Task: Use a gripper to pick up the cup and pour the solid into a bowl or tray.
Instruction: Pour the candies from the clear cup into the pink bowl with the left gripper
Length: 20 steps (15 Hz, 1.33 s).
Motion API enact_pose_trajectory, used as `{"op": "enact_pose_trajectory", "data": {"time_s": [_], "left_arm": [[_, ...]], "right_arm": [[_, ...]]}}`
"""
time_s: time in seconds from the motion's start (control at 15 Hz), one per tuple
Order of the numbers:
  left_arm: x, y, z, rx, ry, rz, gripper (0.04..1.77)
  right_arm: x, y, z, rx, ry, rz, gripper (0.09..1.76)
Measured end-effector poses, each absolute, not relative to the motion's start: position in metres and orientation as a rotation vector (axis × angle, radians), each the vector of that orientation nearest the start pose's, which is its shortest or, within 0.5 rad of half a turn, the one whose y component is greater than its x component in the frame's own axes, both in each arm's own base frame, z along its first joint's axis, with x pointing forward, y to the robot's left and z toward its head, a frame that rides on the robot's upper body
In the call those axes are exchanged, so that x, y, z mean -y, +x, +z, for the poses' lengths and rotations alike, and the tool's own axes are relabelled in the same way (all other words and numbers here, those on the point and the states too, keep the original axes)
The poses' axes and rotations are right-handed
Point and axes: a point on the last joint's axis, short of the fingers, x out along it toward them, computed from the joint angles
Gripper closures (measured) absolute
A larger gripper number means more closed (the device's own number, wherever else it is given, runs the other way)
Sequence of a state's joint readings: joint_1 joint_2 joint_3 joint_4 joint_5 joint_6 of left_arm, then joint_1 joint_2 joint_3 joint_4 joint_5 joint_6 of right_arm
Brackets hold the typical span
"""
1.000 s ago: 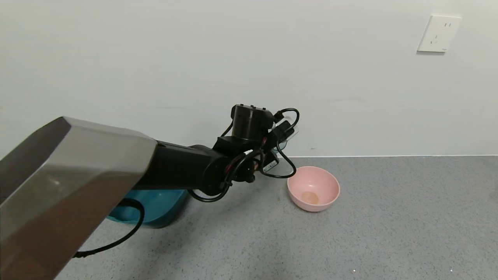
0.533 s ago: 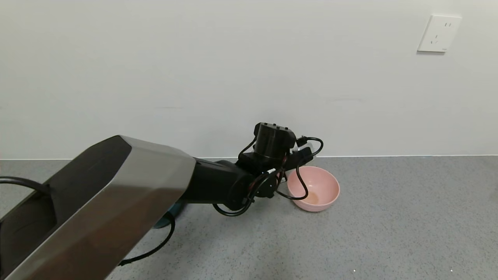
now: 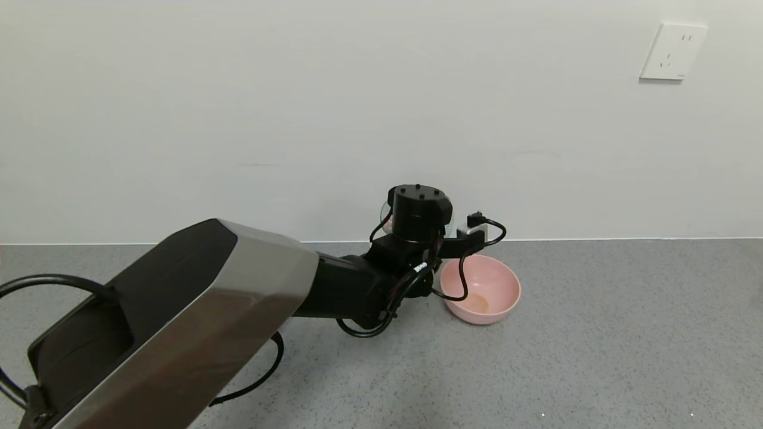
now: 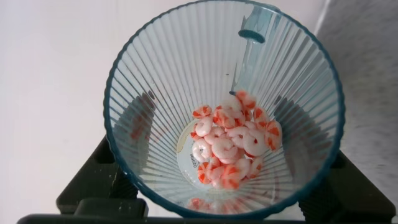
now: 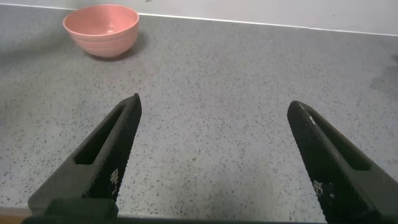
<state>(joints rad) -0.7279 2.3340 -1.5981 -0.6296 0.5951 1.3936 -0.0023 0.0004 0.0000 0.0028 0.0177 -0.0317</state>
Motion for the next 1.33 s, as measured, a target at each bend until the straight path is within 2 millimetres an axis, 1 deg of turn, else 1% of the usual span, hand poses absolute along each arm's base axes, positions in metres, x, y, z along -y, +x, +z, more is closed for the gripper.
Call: {"op": "enact_pose_trajectory", "data": {"time_s": [0.13, 0.27, 0.67, 0.93, 1.07, 1.33], "left_arm": [[0.317, 0.372, 0.146, 0.073, 1.545, -0.117, 0.47], [0.318, 0.373, 0.144, 0.097, 1.598, -0.093, 0.47], [0.323, 0.37, 0.14, 0.144, 1.781, -0.112, 0.47], [0.33, 0.367, 0.146, 0.279, 1.915, -0.048, 0.47], [0.333, 0.367, 0.141, 0.301, 1.951, -0.044, 0.47], [0.342, 0.36, 0.134, 0.328, 2.024, -0.062, 0.47]], "right_arm": [[0.0, -0.023, 0.075, -0.003, -0.031, 0.017, 0.14], [0.0, -0.023, 0.075, -0.003, -0.031, 0.016, 0.14], [0.0, -0.023, 0.075, -0.003, -0.032, 0.016, 0.14], [0.0, -0.023, 0.075, -0.003, -0.032, 0.016, 0.14], [0.0, -0.023, 0.075, -0.003, -0.032, 0.016, 0.14], [0.0, -0.023, 0.075, -0.003, -0.032, 0.016, 0.14]]}}
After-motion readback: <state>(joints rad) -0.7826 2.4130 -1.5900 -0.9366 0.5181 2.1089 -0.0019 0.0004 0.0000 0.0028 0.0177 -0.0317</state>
